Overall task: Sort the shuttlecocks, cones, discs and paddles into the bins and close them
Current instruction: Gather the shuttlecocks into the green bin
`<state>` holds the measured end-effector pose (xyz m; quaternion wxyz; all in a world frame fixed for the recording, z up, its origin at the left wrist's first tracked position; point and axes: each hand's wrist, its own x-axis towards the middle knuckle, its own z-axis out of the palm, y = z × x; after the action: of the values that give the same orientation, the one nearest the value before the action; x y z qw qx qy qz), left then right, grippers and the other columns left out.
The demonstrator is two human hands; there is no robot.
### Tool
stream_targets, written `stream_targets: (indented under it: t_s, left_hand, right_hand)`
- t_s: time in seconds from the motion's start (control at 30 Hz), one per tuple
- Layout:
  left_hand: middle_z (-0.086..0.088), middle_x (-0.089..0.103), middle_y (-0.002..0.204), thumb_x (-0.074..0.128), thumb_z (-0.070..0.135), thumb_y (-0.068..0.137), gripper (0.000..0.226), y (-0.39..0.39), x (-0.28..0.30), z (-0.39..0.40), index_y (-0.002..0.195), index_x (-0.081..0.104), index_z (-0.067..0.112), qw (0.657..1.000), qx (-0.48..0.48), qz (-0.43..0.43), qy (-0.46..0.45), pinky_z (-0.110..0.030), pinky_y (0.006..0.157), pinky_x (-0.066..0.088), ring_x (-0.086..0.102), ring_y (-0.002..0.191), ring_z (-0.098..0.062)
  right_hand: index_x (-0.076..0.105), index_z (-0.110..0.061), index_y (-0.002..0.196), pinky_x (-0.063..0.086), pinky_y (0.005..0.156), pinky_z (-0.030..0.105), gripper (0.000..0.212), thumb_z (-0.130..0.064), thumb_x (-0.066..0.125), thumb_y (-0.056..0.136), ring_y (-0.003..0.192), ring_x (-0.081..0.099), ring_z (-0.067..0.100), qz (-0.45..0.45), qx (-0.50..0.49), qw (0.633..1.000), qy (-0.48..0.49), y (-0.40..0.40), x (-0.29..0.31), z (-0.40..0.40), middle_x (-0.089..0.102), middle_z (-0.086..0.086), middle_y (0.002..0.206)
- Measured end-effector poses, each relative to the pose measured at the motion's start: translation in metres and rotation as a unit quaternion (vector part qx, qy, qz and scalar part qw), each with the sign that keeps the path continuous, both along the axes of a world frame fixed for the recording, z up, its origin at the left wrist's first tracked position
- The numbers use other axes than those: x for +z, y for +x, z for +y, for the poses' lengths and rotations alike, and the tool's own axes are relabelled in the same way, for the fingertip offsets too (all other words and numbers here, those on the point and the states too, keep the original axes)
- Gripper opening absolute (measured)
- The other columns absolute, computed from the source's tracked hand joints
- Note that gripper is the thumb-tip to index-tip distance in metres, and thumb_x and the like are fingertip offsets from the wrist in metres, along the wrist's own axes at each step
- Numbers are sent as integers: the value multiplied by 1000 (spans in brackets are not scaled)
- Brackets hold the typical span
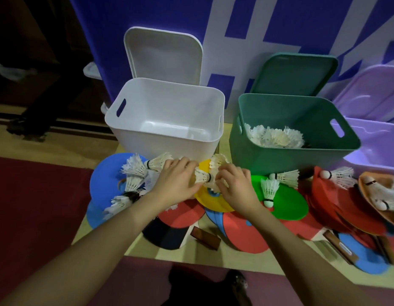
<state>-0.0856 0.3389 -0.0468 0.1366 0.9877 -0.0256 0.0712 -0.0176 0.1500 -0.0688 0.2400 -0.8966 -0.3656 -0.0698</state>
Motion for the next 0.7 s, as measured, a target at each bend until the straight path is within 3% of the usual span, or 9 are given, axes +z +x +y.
stream_targets:
  t_s: [0.2,0.3,0.47,0.7]
  left_hand:
    - [-6,56,95,50,48,76,51,14,65,-13,111,61,12,983,-14,-177,-46,-35,78,37,53,89,-27]
    - [-7,57,98,51,45,78,47,33,97,-31,110,60,12,973,-5,-220,-75,-33,79,39,53,91,-26]
    - [-8,56,105,50,43,81,46,82,124,-76,113,58,12,969,16,-218,-114,-35,82,40,52,98,-26]
    - [-4,49,116,56,37,88,42,175,117,-159,124,50,16,978,34,-137,-156,-37,94,35,45,110,-23]
  right_hand:
    - [60,-14,91,32,81,31,15,-24,49,90,100,53,12,-38,4,991,128,1,57,-15,57,-1,107]
    - [59,-11,91,34,80,31,13,-20,51,87,104,54,15,-65,-23,982,175,12,87,-30,58,2,106]
    - [58,-5,86,46,79,43,3,-6,57,84,95,56,25,-117,-79,963,228,58,109,-75,56,10,99]
    - [59,0,82,40,75,26,4,3,61,82,85,53,25,-118,-139,965,190,146,107,-151,54,14,92]
